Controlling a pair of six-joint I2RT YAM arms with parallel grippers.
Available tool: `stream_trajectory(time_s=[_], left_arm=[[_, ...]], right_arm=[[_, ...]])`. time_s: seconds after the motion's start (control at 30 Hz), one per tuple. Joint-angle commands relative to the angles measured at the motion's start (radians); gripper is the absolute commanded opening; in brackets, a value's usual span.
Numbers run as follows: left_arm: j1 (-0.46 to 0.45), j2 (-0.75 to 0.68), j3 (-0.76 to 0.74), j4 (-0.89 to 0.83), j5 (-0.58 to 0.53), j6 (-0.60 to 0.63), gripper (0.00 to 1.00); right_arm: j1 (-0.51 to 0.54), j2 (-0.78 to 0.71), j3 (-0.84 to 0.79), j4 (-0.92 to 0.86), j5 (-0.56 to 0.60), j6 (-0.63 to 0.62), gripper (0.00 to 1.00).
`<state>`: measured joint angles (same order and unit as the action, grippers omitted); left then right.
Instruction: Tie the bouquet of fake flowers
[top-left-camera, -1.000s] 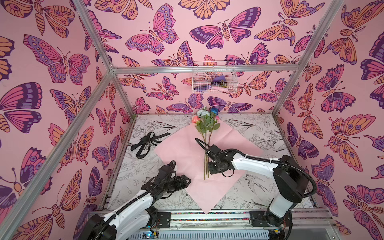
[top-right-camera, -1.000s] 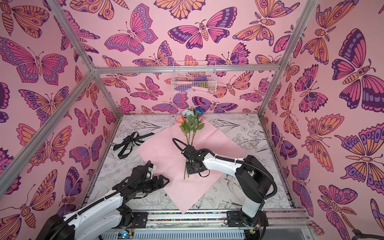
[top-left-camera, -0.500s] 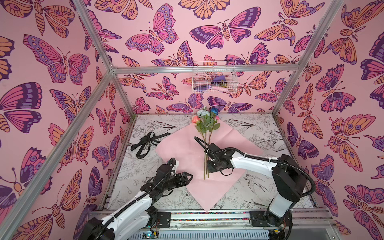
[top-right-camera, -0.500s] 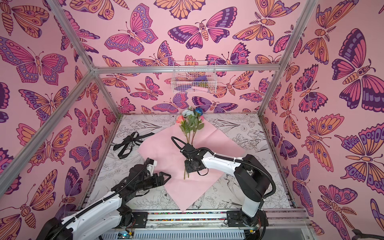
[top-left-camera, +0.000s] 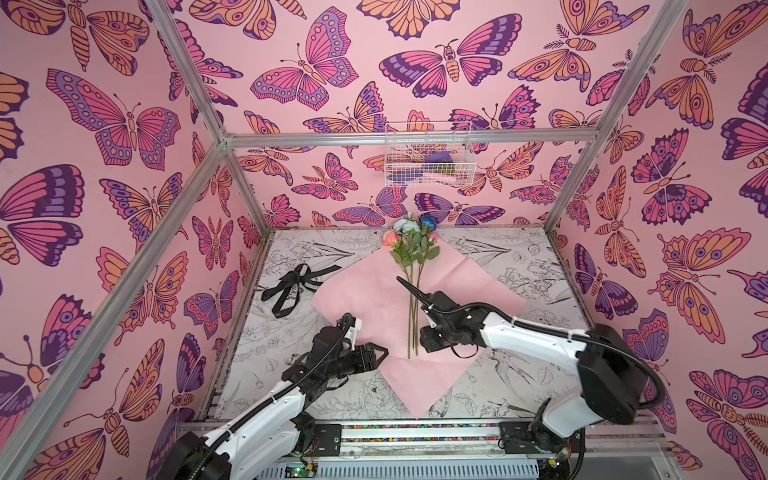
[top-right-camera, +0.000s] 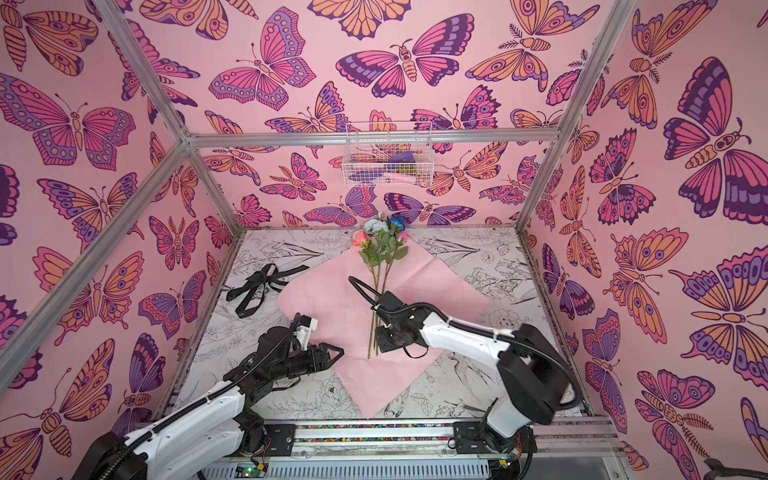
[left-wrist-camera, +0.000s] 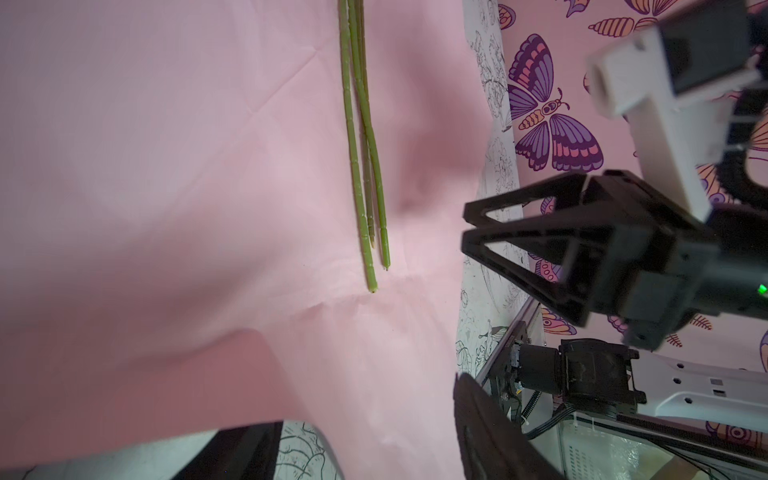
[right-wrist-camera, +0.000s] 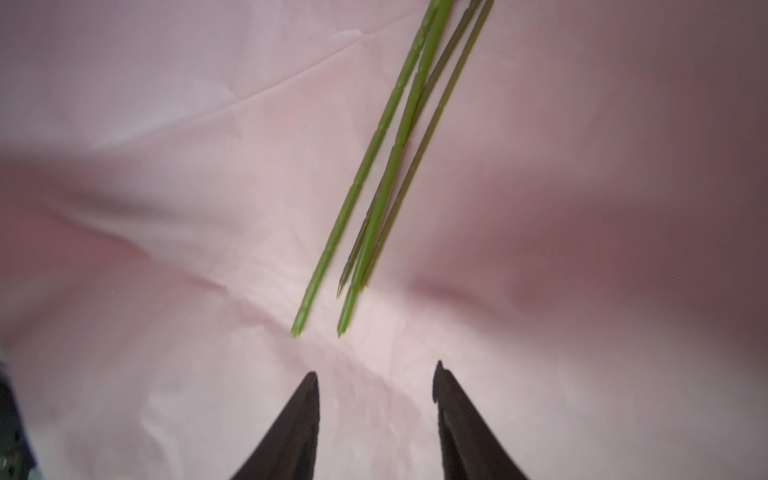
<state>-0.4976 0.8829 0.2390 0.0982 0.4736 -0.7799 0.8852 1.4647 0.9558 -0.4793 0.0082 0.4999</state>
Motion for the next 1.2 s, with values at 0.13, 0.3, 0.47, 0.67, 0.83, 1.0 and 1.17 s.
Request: stream_trajectory(time_s=[0.13, 0.3, 0.47, 0.67, 0.83, 1.0, 1.17], left_arm=[[0.006, -0.009, 0.026, 0.002, 0.044, -0.022, 0.66], [0.005, 0.008, 0.035, 0.001, 0.053, -0.042, 0.66], [0.005, 0.037, 0.037, 0.009, 0.069, -0.086, 0.67], [0.005, 0.049, 0.017, 0.043, 0.076, -0.149, 0.67], [0.005, 0.072, 0.023, 0.066, 0.093, -0.189, 0.67], [0.005, 0.096, 0.012, 0.095, 0.115, -0.229, 0.67], [0.005, 0.100, -0.004, 0.134, 0.129, -0.261, 0.67]], right_arm=[[0.222, -0.243, -0.096, -0.073, 0.257, -0.107, 0.62], [0.403, -0.327, -0.128, -0.118, 0.387, -0.069, 0.71], [0.549, -0.353, -0.159, -0.141, 0.460, -0.008, 0.99], [0.690, -0.199, -0.122, -0.157, 0.552, 0.010, 0.99], [0.765, -0.012, -0.043, -0.171, 0.603, 0.003, 0.99], [0.765, 0.023, -0.066, -0.095, 0.563, -0.028, 0.99], [0.768, 0.066, -0.063, -0.058, 0.524, -0.070, 0.99]])
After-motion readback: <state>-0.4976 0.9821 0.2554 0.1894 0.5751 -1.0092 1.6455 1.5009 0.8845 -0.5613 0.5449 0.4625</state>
